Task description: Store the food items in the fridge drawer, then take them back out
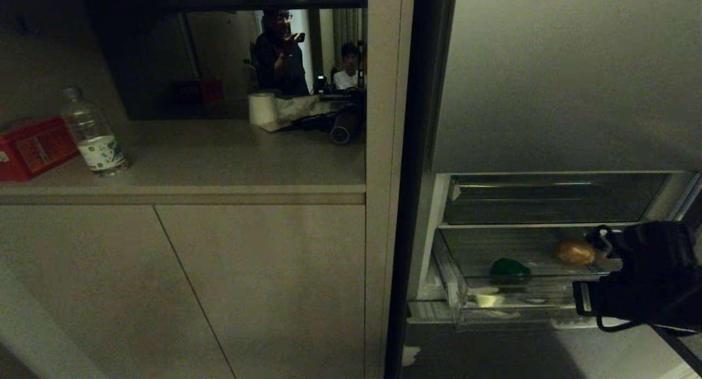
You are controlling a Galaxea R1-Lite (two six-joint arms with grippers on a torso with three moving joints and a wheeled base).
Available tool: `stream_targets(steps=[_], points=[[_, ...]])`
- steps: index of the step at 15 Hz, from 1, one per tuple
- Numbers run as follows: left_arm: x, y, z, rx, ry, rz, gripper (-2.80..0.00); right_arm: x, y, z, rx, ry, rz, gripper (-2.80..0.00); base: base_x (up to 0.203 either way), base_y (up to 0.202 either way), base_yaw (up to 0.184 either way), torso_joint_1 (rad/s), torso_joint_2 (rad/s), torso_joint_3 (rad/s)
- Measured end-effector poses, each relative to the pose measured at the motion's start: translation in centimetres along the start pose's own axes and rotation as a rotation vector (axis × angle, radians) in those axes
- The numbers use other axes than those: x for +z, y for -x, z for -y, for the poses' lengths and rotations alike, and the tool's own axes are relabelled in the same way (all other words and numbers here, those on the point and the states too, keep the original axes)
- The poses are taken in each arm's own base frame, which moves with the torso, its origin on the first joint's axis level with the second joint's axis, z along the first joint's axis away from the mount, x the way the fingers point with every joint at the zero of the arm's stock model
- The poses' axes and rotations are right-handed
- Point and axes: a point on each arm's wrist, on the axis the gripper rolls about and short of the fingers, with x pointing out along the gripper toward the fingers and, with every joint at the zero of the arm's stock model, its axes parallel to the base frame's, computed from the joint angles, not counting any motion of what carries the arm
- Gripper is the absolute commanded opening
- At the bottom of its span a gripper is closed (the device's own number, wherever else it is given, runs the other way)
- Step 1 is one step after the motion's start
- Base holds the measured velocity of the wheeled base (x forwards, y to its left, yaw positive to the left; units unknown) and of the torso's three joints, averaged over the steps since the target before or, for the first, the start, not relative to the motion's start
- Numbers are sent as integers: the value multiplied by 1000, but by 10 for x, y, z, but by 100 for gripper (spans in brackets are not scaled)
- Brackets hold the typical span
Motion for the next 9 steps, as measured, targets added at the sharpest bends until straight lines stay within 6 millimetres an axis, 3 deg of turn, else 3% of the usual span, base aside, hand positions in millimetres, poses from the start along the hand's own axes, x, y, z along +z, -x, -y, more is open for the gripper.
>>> stream_targets(steps=[5, 9], points=[[0, 0, 0, 0, 0, 0, -280, 25, -39, -4, 81, -9, 26, -280, 0, 0, 0, 0, 0, 0], [0, 0, 0, 0, 0, 0, -280, 38, -58, -5, 94, -16, 81, -280, 0, 0, 0, 0, 0, 0]])
